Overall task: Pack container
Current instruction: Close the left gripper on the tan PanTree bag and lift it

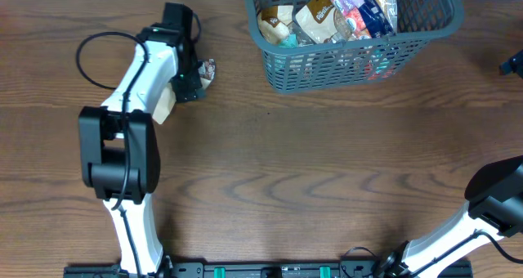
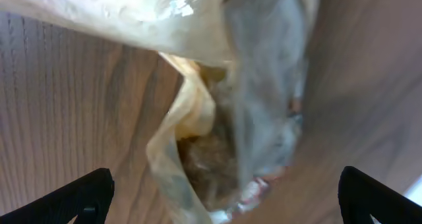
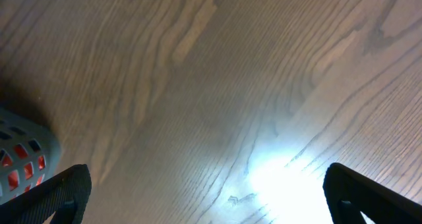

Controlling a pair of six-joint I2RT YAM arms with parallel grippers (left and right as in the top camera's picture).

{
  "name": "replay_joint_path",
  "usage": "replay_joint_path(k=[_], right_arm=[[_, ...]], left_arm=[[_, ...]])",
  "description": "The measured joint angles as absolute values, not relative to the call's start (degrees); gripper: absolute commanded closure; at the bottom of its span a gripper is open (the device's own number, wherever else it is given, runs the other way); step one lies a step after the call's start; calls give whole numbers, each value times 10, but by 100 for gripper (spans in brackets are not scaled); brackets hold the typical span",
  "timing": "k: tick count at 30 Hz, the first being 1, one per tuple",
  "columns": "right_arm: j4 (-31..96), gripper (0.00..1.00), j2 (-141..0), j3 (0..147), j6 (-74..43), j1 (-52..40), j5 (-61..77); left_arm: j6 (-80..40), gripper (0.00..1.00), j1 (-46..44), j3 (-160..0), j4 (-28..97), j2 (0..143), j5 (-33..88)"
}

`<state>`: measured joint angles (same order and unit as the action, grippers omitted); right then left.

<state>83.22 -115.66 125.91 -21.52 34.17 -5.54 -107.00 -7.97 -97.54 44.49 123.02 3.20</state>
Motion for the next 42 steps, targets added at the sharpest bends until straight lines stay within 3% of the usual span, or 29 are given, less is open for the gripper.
replay_joint_path(k=[29, 32, 37, 40, 42], right_arm=[[832, 1, -1157, 1259, -215, 342, -55], [832, 1, -1157, 1259, -215, 342, -55], [832, 1, -1157, 1259, -215, 342, -55], [832, 1, -1157, 1259, -215, 342, -55], [832, 1, -1157, 1259, -215, 342, -55]], left_arm=[[-1078, 3, -50, -976, 476, 1284, 10], [-1079, 18, -50, -976, 476, 1284, 11], [-1082, 69, -50, -976, 476, 1286, 12], [-1081, 89, -50, -976, 476, 1287, 13], [-1079, 93, -50, -977, 476, 1287, 15]])
